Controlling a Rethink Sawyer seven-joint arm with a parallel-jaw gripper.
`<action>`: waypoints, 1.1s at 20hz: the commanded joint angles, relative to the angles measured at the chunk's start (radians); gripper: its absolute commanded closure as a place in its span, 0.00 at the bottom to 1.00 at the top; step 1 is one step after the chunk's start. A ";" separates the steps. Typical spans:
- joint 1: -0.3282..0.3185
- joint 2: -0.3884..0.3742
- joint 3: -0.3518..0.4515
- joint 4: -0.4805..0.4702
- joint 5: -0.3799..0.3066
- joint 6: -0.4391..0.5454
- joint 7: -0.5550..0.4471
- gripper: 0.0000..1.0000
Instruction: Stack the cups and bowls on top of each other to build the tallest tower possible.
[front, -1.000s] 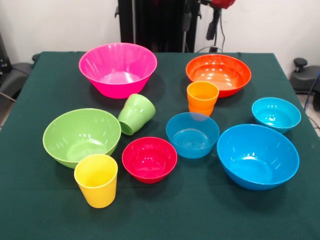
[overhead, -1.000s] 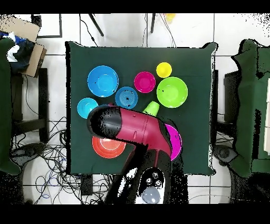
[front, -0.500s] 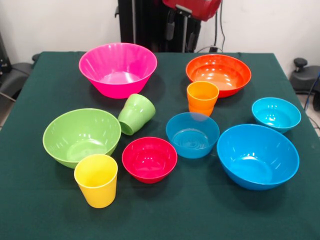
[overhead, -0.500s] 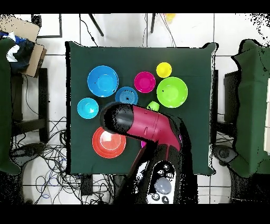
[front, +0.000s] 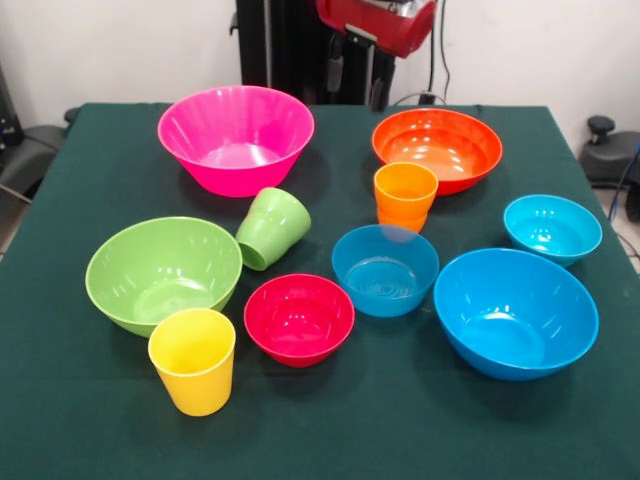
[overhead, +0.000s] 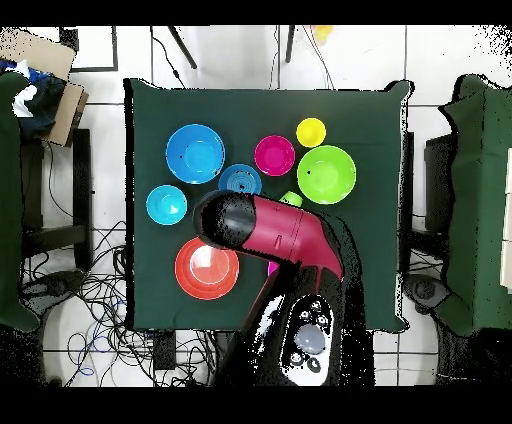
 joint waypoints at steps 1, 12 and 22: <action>0.016 0.072 0.053 -0.059 -0.045 -0.073 0.101 0.00; 0.050 0.067 0.043 -0.060 -0.015 -0.047 0.138 0.00; 0.091 0.106 0.034 -0.087 0.030 -0.067 0.202 0.00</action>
